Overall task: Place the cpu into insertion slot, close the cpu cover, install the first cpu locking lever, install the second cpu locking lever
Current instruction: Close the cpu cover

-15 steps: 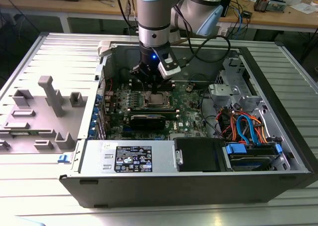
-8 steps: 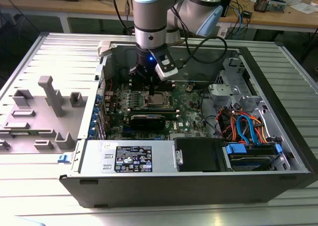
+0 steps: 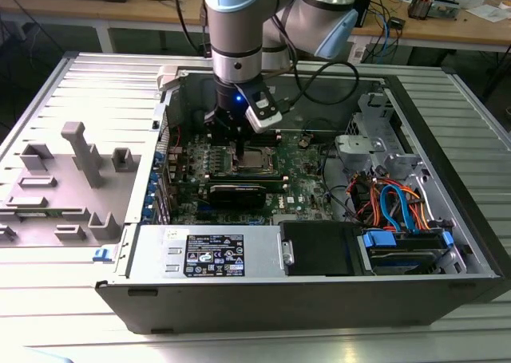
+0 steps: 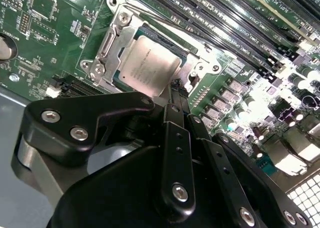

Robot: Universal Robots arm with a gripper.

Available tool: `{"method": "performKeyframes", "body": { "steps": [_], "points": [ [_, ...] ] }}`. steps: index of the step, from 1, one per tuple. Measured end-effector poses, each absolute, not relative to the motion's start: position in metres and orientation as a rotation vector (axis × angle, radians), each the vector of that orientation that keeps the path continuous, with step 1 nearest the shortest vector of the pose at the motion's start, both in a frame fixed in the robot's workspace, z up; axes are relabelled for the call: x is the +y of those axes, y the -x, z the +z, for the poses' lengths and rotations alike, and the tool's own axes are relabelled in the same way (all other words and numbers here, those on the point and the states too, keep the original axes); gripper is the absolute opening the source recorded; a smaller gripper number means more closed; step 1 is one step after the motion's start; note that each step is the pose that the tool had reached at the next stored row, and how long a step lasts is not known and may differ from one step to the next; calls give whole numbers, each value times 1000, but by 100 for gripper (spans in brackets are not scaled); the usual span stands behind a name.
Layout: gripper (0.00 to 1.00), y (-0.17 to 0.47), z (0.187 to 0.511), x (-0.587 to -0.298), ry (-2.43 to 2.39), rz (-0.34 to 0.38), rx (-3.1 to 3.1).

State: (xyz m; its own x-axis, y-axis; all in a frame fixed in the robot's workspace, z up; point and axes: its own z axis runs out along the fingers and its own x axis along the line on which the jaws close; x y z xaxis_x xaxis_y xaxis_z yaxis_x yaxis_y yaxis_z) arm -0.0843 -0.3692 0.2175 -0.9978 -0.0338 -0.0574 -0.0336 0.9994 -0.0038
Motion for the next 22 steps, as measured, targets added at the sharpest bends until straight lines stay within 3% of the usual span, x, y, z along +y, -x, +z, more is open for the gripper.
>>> {"method": "performKeyframes", "body": {
  "steps": [22],
  "points": [
    [11, 89, 209, -369, 85, -4, 3076]
  ]
}}
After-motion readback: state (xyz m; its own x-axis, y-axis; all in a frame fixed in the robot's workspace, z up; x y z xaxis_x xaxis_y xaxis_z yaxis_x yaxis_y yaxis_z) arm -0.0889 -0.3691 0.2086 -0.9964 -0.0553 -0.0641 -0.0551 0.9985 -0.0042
